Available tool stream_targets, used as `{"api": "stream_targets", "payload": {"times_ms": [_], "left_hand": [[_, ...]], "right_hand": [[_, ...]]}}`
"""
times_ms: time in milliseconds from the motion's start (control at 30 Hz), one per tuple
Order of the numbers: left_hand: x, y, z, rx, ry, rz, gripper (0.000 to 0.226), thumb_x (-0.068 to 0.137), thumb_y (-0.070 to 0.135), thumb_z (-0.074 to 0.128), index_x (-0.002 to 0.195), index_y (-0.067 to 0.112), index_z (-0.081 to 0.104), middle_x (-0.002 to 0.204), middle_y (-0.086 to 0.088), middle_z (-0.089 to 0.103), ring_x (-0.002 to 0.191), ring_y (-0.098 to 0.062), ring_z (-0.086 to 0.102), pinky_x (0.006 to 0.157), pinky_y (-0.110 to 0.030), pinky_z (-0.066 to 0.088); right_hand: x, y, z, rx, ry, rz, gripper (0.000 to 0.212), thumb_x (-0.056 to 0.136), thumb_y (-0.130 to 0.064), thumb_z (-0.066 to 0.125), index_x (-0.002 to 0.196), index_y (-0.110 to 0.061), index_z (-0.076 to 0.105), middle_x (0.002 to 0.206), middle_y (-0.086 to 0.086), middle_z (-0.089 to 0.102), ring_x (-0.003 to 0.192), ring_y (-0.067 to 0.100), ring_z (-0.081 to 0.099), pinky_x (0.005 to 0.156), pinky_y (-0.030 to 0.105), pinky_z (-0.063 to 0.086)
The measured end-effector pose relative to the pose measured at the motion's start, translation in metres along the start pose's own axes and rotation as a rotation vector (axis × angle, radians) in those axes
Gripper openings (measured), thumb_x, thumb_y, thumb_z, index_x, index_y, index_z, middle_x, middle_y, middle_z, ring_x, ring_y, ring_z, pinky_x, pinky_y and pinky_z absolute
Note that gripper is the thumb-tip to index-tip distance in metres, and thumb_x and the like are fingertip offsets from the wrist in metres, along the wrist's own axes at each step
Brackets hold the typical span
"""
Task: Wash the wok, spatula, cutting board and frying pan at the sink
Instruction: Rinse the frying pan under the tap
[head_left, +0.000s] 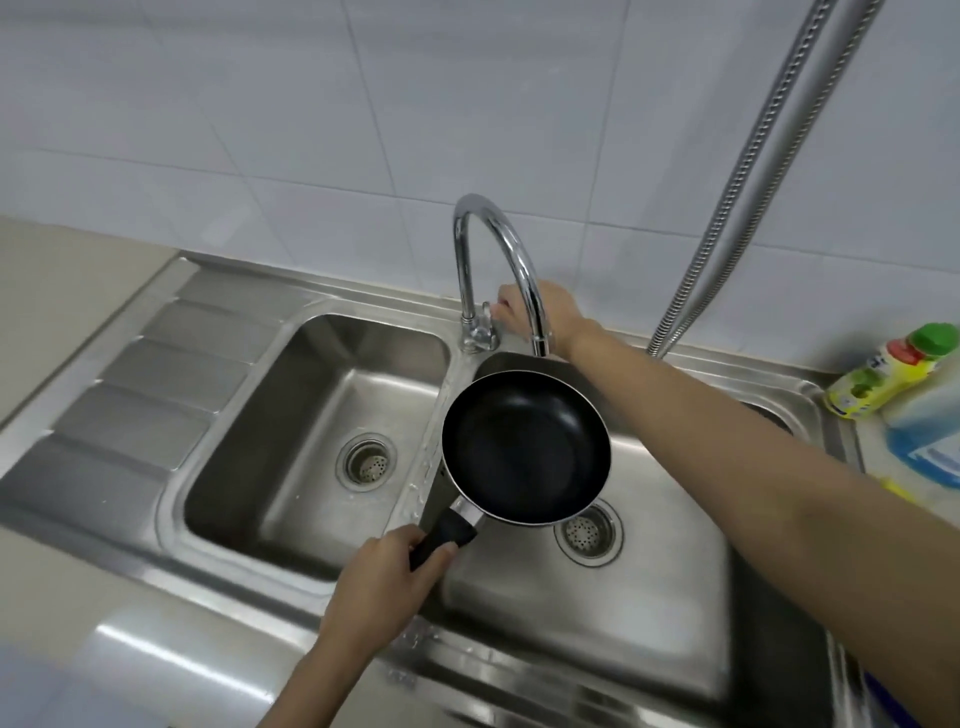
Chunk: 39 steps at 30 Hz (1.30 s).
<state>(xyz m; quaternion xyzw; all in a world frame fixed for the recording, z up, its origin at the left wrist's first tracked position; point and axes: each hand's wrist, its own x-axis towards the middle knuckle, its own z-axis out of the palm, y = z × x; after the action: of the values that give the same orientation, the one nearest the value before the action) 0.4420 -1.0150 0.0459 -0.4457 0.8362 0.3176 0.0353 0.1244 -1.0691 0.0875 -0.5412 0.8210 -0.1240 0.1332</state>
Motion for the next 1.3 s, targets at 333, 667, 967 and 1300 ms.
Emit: {"api": "stream_targets", "payload": {"times_ms": [333, 667, 967, 1300], "left_hand": [[0.0, -0.009, 0.003, -0.017, -0.048, 0.012, 0.036, 0.086, 0.058, 0.057, 0.068, 0.027, 0.053, 0.058, 0.002, 0.056, 0.054, -0.01, 0.054, 0.049, -0.026, 0.034], [-0.001, -0.007, 0.008, -0.056, -0.028, -0.019, 0.036, 0.087, 0.054, 0.059, 0.067, 0.026, 0.05, 0.056, 0.001, 0.054, 0.052, -0.009, 0.053, 0.05, -0.026, 0.034], [-0.001, 0.0, 0.009, -0.109, -0.02, -0.038, 0.034, 0.087, 0.05, 0.062, 0.066, 0.024, 0.053, 0.057, -0.003, 0.058, 0.052, -0.014, 0.058, 0.049, -0.029, 0.04], [0.0, 0.008, 0.019, -0.146, -0.016, -0.031, 0.047, 0.085, 0.055, 0.06, 0.074, 0.009, 0.061, 0.062, -0.009, 0.062, 0.053, -0.017, 0.059, 0.052, -0.038, 0.049]], "right_hand": [[0.013, -0.009, 0.007, -0.356, -0.065, -0.378, 0.028, 0.099, -0.028, 0.042, 0.103, -0.008, 0.062, 0.09, 0.008, 0.061, 0.084, 0.028, 0.063, 0.075, 0.041, 0.052], [0.011, -0.005, 0.01, -0.311, -0.078, -0.441, 0.017, 0.096, -0.017, 0.049, 0.081, -0.011, 0.054, 0.081, 0.003, 0.055, 0.073, 0.019, 0.058, 0.07, 0.03, 0.052], [-0.033, 0.025, 0.033, 0.292, 0.07, -0.112, 0.023, 0.092, -0.031, 0.052, 0.083, -0.011, 0.06, 0.083, 0.003, 0.064, 0.08, 0.021, 0.06, 0.074, 0.034, 0.047], [-0.183, 0.05, 0.089, -0.099, 0.066, -0.088, 0.065, 0.095, -0.056, 0.024, 0.123, -0.013, 0.062, 0.129, 0.005, 0.06, 0.132, 0.024, 0.044, 0.117, 0.041, 0.015]]}}
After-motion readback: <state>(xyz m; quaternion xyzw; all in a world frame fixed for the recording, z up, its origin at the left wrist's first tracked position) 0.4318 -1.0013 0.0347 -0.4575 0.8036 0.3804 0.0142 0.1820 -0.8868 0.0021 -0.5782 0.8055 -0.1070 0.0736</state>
